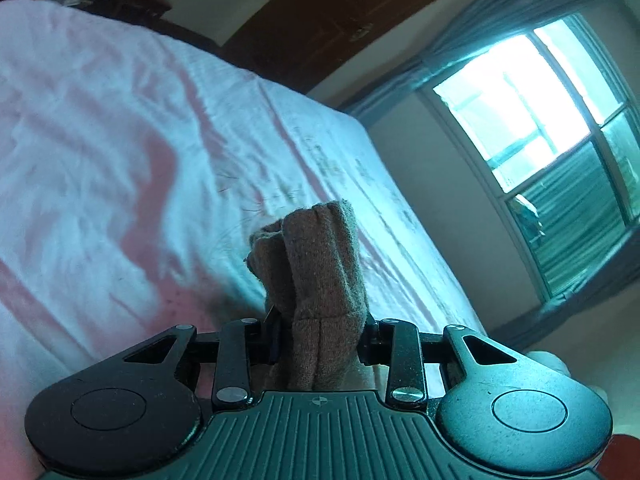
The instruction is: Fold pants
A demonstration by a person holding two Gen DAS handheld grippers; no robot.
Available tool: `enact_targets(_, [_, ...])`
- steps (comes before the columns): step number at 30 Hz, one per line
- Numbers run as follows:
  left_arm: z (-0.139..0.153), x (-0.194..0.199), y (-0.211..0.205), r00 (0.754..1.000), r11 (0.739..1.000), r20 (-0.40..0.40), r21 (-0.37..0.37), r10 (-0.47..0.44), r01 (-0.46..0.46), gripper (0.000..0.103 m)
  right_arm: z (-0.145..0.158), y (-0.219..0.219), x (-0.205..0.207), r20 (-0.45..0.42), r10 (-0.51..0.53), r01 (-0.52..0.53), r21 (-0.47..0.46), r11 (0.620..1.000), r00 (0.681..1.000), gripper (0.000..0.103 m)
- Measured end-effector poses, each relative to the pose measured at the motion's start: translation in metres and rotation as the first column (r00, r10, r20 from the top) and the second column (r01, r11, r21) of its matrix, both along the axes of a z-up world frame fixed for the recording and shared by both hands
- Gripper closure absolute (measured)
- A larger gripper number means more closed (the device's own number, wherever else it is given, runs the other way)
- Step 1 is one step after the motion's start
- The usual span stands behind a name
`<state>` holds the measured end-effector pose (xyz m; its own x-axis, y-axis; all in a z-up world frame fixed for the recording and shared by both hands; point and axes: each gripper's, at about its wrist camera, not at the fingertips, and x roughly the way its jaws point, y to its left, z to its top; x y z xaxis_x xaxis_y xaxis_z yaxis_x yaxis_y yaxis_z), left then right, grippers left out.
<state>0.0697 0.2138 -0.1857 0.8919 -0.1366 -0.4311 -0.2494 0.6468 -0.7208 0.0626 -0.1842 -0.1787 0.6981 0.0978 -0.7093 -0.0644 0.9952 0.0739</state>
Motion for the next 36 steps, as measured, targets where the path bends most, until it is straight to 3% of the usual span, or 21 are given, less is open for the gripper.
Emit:
enact_targets(2, [0.01,0.002,-0.008,0.999,0.999,0.022,0.039,-0.024,0.023,0.069,-0.008,0.012,0.0,0.018,0.038,-0.036,-0.103,0.994,0.999,0.053])
enact_targets(3, [0.013,-0.001,-0.012,0.999,0.998,0.032,0.054,-0.038,0.036,0.069,-0.008,0.013,0.001,0.016,0.036,-0.034,-0.107,0.994,0.999,0.053])
enact_targets(9, [0.045,-0.004,-0.047,0.983,0.982,0.098,0.13,-0.154,0.141,0.07,-0.002,0.008,-0.001,0.027,0.03,-0.028,-0.075,0.997,0.999,0.053])
enact_targets(12, [0.059,-0.002,-0.068,0.964,0.968,0.133,0.14,-0.229,0.21,0.07,0.0,-0.002,-0.005,0.027,0.013,-0.013,-0.002,1.0,1.0,0.053])
enact_targets(17, [0.08,-0.008,-0.111,0.923,0.938,0.182,0.145,-0.338,0.315,0.07,0.006,-0.004,-0.008,0.026,0.039,-0.038,-0.041,0.998,0.999,0.053])
enact_targets(19, [0.087,-0.01,-0.135,0.898,0.916,0.195,0.161,-0.395,0.368,0.07,0.014,-0.021,-0.014,0.051,-0.001,-0.002,0.051,0.999,0.999,0.053])
enact_targets(22, [0.092,-0.018,-0.176,0.85,0.872,0.206,0.195,-0.484,0.449,0.07,0.02,-0.06,-0.021,0.016,-0.053,0.049,0.226,0.973,0.998,0.053])
enact_targets(25, [0.087,-0.021,-0.217,0.809,0.83,0.195,0.205,-0.555,0.519,0.07,0.024,-0.098,-0.033,0.003,-0.128,0.121,0.303,0.945,0.992,0.053])
enact_targets(31, [0.065,-0.037,-0.299,0.727,0.731,0.136,0.266,-0.673,0.628,0.07,0.041,-0.151,-0.065,0.047,-0.254,0.234,0.258,0.937,0.966,0.053])
enact_targets(36, [0.045,-0.05,-0.353,0.656,0.633,0.063,0.346,-0.752,0.692,0.07,0.049,-0.19,-0.084,0.071,-0.333,0.303,0.27,0.914,0.94,0.053])
